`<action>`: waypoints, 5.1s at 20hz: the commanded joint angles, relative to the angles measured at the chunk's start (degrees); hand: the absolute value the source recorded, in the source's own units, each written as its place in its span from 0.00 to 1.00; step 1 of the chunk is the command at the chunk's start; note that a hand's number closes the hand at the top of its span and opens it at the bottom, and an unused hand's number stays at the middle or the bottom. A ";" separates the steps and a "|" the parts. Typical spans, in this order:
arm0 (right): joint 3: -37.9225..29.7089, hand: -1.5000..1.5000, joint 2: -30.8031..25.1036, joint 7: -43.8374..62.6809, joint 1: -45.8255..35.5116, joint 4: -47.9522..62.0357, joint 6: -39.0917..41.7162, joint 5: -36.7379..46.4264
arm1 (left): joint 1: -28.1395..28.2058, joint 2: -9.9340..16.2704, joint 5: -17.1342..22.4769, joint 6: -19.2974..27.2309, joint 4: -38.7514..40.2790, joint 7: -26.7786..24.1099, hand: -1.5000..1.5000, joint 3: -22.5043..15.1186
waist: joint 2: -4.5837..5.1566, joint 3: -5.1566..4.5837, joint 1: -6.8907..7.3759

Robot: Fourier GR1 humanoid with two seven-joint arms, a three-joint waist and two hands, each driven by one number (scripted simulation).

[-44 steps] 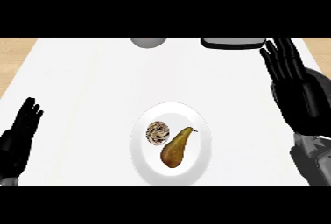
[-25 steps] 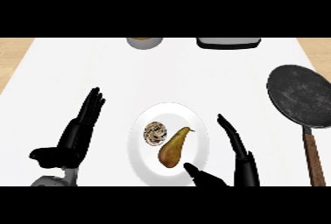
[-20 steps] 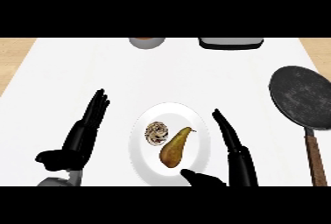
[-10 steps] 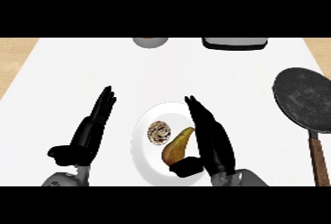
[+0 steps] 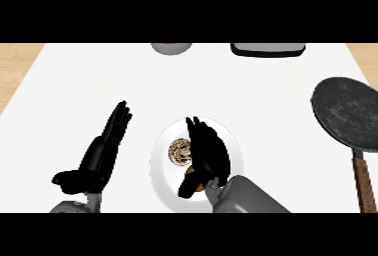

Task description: Pick the cupcake from the plate and place it in the pan

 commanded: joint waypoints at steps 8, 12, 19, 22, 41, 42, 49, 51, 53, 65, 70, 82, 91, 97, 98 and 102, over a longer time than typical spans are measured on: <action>7.31 0.00 2.03 5.34 -1.80 5.95 -8.02 -1.98 | 0.86 -2.07 -1.91 -2.84 -1.95 1.62 0.50 2.05 | -0.09 0.03 -0.11; -1.93 0.00 2.04 -3.44 -0.19 7.74 -3.82 0.19 | 1.17 -3.20 -2.52 -3.01 -2.99 3.70 0.50 3.12 | -0.10 0.04 -0.59; 0.28 0.00 2.05 -5.14 -2.28 14.69 -9.60 -3.45 | 0.89 -3.75 -3.72 -4.10 -4.38 5.28 0.50 5.21 | -0.08 0.04 -0.29; 0.73 0.00 2.05 -4.66 -5.95 17.22 -9.75 -7.35 | 6.35 -4.07 -3.47 -6.82 -2.32 -1.71 0.50 4.33 | -0.05 0.03 -0.06; 9.88 1.00 2.01 -13.61 -13.27 33.85 -14.78 -10.10 | -4.89 -5.93 -4.84 -7.93 5.98 0.34 0.50 9.80 | 0.17 0.03 0.06; 8.11 1.00 2.01 -11.27 -11.26 29.99 -14.57 -4.74 | 2.58 -4.76 -4.65 -8.54 -2.10 1.64 0.50 8.13 | -0.14 0.03 -0.37; -9.28 1.00 -8.62 -4.19 -21.81 42.33 -17.72 -10.19 | -0.45 -5.73 -5.49 -7.38 -0.18 1.58 0.50 8.12 | 0.41 0.05 -0.18; -9.81 1.00 -10.12 -2.66 -24.77 45.69 -19.78 -7.62 | 0.63 -6.21 -6.00 -7.32 0.22 1.10 0.50 7.33 | 0.32 0.02 0.34; -8.89 1.00 -9.35 1.64 -28.10 46.55 -21.98 -3.94 | 3.29 -7.39 -6.48 -7.40 0.16 0.11 0.50 5.42 | 0.04 -0.01 0.32; -10.32 1.00 -13.43 13.67 -31.97 42.51 -34.85 10.22 | 0.95 -8.68 -8.17 -5.21 2.79 -0.09 0.50 6.49 | -0.48 -0.02 -1.90; -16.69 1.00 -17.36 10.27 -27.07 42.80 -42.45 10.04 | 1.19 -7.65 -7.49 -6.42 3.66 -1.85 0.50 7.81 | -0.11 0.02 -1.74; -24.49 1.00 -29.93 1.79 -13.93 45.45 -50.23 15.33 | 3.76 -6.37 -6.54 -8.43 -0.42 -0.30 0.50 7.99 | -0.07 0.04 -0.81; -34.64 1.00 -32.77 -10.99 -12.42 53.43 -62.51 10.91 | -2.30 -5.77 -5.60 -9.40 -0.61 4.13 0.50 9.97 | 0.50 0.17 0.27; -42.34 1.00 -36.21 -28.51 -10.54 55.45 -60.97 -0.36 | -0.72 -6.70 -6.47 -9.53 -0.56 3.03 0.50 8.55 | 0.76 0.31 0.99; -42.35 1.00 -33.64 -23.33 -12.16 55.49 -49.23 -3.04 | -1.05 -8.26 -7.50 -7.76 0.79 1.99 0.50 7.99 | 0.84 0.34 0.99; -44.04 0.00 -33.71 -28.21 -10.12 58.42 -34.69 -7.95 | -0.28 -8.82 -7.49 -7.79 -0.46 2.05 0.50 7.07 | 1.08 0.50 1.30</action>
